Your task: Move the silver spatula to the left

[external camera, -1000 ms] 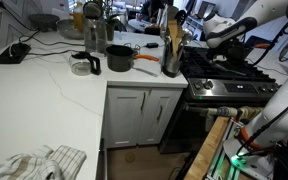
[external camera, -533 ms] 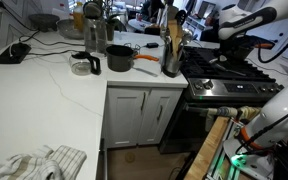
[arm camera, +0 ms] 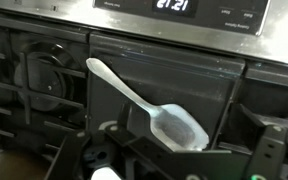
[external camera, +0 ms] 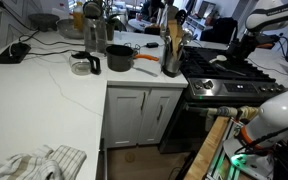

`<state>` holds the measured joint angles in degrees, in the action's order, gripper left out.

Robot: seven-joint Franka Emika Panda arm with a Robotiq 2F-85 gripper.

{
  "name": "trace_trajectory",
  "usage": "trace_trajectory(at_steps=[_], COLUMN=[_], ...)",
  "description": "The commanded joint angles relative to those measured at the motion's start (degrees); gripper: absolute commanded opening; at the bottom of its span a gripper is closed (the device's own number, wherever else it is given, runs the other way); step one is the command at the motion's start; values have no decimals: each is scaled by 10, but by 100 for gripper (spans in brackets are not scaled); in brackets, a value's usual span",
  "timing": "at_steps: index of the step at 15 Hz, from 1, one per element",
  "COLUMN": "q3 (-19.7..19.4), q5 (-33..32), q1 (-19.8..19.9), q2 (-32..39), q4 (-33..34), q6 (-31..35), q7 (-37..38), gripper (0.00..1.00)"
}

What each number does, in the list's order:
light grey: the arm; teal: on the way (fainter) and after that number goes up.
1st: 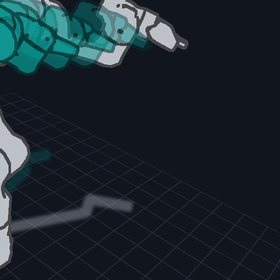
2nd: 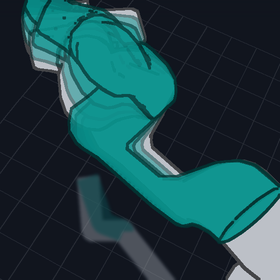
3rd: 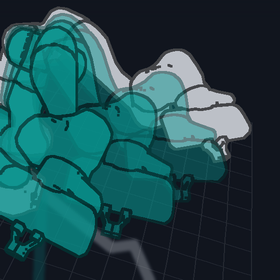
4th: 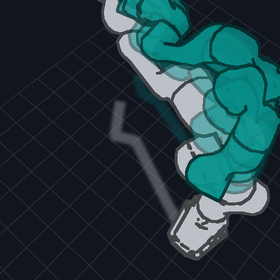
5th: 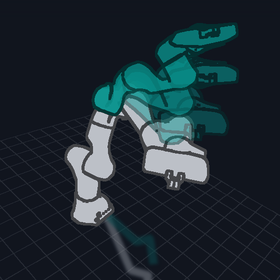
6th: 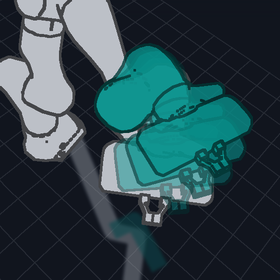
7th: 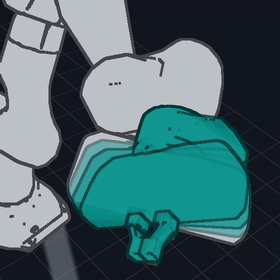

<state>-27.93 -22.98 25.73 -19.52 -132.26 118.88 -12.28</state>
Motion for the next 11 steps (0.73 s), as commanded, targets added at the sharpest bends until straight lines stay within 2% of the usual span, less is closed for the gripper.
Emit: trace_trajectory(at_steps=[1,4,5,11], q3=[-24,-42,-23,-22], q5=[60,111,81,83], q1=[-5,-13,-3,-3], q2=[-81,-115,-82,-87], q4=[-44,-50,-32,-32], q6=[-30,-87,-63,-68], q7=[-109,-175,-133,-137], gripper=[100,100,100,100])
